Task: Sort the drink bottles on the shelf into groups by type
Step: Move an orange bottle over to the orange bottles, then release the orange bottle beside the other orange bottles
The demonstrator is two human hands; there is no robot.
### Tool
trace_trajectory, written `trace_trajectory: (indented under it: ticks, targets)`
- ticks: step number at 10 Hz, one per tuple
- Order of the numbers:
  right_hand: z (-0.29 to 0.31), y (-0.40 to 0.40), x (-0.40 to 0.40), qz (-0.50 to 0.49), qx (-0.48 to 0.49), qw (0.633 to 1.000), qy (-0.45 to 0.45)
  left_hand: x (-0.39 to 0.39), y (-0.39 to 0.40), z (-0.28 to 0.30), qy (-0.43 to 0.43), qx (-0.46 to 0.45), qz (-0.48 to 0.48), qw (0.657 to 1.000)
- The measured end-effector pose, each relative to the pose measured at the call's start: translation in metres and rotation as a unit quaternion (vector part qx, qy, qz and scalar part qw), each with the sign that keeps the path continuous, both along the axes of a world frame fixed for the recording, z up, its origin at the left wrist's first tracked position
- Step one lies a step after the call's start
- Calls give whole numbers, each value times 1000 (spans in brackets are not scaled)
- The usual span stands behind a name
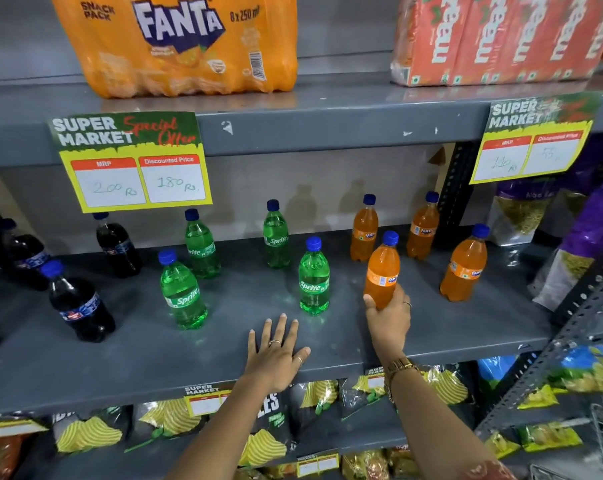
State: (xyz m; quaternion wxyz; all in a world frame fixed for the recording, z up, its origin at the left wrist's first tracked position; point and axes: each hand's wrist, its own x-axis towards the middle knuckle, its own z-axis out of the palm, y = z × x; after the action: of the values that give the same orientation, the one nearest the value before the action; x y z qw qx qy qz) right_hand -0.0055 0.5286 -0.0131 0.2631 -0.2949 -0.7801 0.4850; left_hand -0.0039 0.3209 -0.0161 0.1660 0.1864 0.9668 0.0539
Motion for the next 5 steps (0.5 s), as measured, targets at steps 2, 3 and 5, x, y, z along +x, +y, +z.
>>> trace_trajectory:
  ticks: [2,3,5]
  targets:
    - [3,-4,6,4,-34,999,19,0,1,2,-2,4,0,1000]
    - [2,-16,11,-18,-47,997,55,-1,0,1,-3,12,0,1000]
    - [-4,-37,14,42,-17,999,29,-2,2,-4,5,47,10,999]
